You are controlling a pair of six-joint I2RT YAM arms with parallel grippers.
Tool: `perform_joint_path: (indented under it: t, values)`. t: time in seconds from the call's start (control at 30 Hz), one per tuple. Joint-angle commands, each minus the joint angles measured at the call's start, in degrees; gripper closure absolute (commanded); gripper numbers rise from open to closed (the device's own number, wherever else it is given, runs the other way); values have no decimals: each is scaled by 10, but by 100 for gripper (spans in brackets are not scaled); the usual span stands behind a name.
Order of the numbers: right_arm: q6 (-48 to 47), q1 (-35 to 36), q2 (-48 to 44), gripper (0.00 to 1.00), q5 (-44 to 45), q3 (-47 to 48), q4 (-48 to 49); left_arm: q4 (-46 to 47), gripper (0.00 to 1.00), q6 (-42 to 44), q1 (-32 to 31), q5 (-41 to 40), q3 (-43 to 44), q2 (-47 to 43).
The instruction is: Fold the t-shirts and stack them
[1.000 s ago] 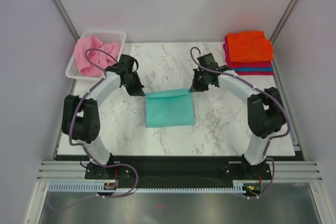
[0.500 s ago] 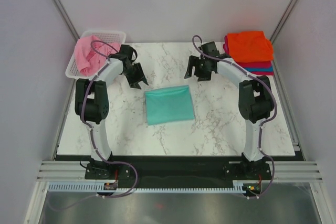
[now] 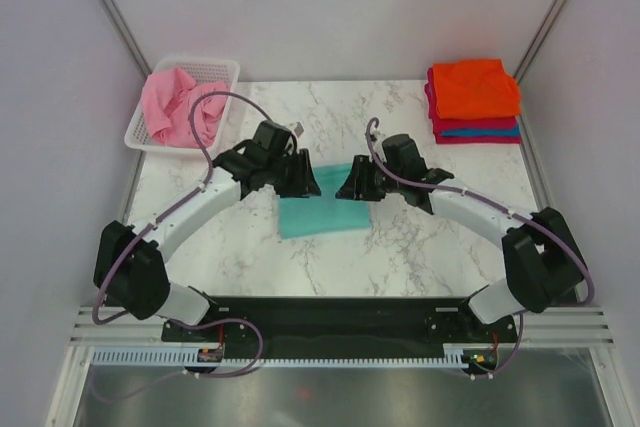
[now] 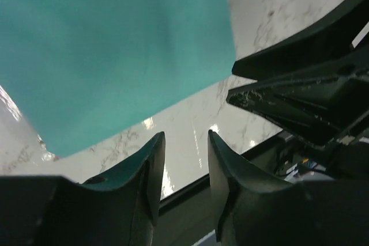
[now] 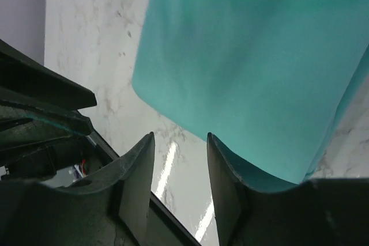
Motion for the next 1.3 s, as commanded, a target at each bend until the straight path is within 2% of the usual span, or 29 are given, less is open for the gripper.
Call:
perform_joint_path:
  t: [0.0,0.03,0.2,0.23,0.37,0.47,0.6,0.63,0.7,0.73,0.8,0.83,0.87,0.9,0.93,1.0,1.03,1.13,1.27]
  values:
    - [90,0,27,52,-72,-106,164,134,58,-74,-14,30,-124,-13]
    - [98,-1,30,53,-73,-125,204,143,59,-79,-17,31,-141,-13]
    - [98,-1,52,56,-19,-221,242,150,63,-76,-19,-23,-235,1]
    - [98,0,56,57,-15,-244,252,150,63,-74,-17,-51,-262,4]
    - [120,2,58,60,-19,-312,310,158,65,-63,-14,-84,-305,25]
    - [150,20,36,63,-12,-361,339,153,78,-35,-14,-108,-302,36]
    - [205,96,-15,65,26,-403,350,122,77,12,-12,-166,-259,49]
    - [228,144,-47,65,49,-410,344,100,78,23,-10,-175,-235,64]
    - [240,196,-85,65,82,-404,294,71,78,48,-10,-218,-210,73]
    - [239,239,-129,62,99,-386,265,41,78,44,-10,-237,-197,75]
    - [227,258,-175,57,142,-361,169,-1,78,9,-7,-296,-179,81]
    - [221,257,-225,43,160,-335,135,-13,78,6,0,-301,-166,84]
    - [197,256,-249,35,207,-318,99,-30,78,-1,5,-305,-161,89]
    - [183,250,-270,29,231,-300,33,-35,78,-2,8,-305,-156,90]
    - [168,225,-300,14,245,-265,7,-40,76,-5,14,-307,-150,89]
    - [126,178,-311,2,236,-239,-35,-67,74,-20,17,-310,-146,80]
    - [115,118,-305,2,225,-220,-40,-83,74,-28,18,-316,-137,75]
    - [73,9,-251,2,161,-196,-31,-143,73,-43,15,-300,-117,24]
    - [36,-70,-150,2,110,-160,5,-159,68,0,14,-252,-124,-103]
